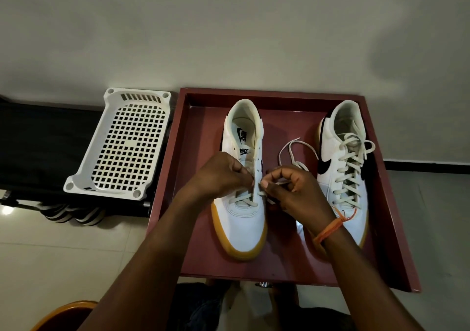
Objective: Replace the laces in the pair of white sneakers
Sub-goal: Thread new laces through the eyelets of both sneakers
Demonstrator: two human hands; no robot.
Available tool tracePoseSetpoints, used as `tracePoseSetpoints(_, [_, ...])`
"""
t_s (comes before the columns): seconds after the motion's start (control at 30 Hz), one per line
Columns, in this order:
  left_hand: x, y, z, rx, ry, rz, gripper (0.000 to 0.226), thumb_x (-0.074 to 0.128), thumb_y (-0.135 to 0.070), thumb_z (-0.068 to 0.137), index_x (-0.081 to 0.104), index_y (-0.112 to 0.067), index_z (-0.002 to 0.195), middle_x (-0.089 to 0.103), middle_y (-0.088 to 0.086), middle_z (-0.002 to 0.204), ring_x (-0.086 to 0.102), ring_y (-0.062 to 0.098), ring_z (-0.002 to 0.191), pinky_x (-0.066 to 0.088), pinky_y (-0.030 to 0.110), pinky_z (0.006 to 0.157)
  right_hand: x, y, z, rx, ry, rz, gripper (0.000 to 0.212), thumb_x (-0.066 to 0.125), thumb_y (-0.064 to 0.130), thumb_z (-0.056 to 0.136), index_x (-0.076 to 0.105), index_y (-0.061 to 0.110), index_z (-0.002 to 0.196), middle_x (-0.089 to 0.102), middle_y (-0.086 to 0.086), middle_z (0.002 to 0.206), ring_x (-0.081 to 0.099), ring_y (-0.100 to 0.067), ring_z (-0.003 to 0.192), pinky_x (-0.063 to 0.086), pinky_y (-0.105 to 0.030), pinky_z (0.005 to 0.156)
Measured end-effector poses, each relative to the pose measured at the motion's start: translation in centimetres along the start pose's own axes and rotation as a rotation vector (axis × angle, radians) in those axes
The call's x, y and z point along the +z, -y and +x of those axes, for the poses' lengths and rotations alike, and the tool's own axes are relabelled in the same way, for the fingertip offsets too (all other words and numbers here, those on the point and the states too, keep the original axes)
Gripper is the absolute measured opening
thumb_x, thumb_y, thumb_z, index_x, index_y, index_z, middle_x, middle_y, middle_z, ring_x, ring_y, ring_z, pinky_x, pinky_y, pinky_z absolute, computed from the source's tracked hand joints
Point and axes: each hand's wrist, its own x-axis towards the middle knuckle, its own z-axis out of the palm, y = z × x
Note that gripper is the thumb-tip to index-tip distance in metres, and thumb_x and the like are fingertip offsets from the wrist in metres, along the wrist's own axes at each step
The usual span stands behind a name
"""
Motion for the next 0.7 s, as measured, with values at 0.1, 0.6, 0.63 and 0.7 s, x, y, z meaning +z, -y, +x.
tracePoseSetpoints(0.1, [-0.2, 0.0, -0.1, -0.033, -0.031, -0.033, 0.012, 0.077, -0.005, 0.076, 0.078, -0.013, 0.066, 0.075, 0.014, 0.080, 0.071, 0.033, 0.088, 0.057, 0.045, 0.084, 0.1, -0.3, 0.1, -0.025, -0.010, -0.070, 0.008, 0.071, 0.015, 0.088, 0.073, 0.010, 0.081, 0.065, -0.001, 0.089, 0.066, -0.017, 0.071, 0.051, -0.023, 0.057])
tracePoseSetpoints(0.6, [-0.4, 0.6, 0.4, -0.016, -0.066, 0.149, 0.015, 0.086, -0.009, 0.066, 0.074, -0.016, 0.062, 0.073, -0.002, 0.073, 0.070, 0.015, 0.075, 0.058, 0.027, 0.069, 1.5, 1.8, -1.0, 0.176, -0.295, 0.097, 0.051, 0.081, 0.032, 0.077, 0.049, 0.001, 0.053, 0.054, -0.026, 0.064, 0.064, -0.043, 0.065, 0.057, -0.054, 0.053])
tracePoseSetpoints(0.63, [-0.5, 0.6, 0.4, -0.015, -0.056, 0.142, 0.013, 0.085, -0.008, 0.067, 0.075, -0.015, 0.064, 0.073, -0.002, 0.073, 0.071, 0.015, 0.074, 0.056, 0.024, 0.067, 1.6, 1.8, -1.1, 0.088, -0.366, -0.021, 0.053, 0.081, 0.034, 0.075, 0.045, 0.008, 0.047, 0.051, -0.015, 0.060, 0.062, -0.034, 0.066, 0.057, -0.051, 0.057])
tracePoseSetpoints(0.7, [-0.8, 0.7, 0.3, 0.001, -0.038, 0.121, 0.007, 0.083, -0.008, 0.070, 0.077, -0.011, 0.069, 0.074, 0.000, 0.074, 0.072, 0.015, 0.073, 0.056, 0.021, 0.064, 1.7, 1.9, -1.3, -0.041, -0.478, -0.257, 0.054, 0.081, 0.034, 0.075, 0.040, 0.021, 0.042, 0.049, -0.002, 0.074, 0.056, -0.017, 0.072, 0.053, -0.040, 0.066])
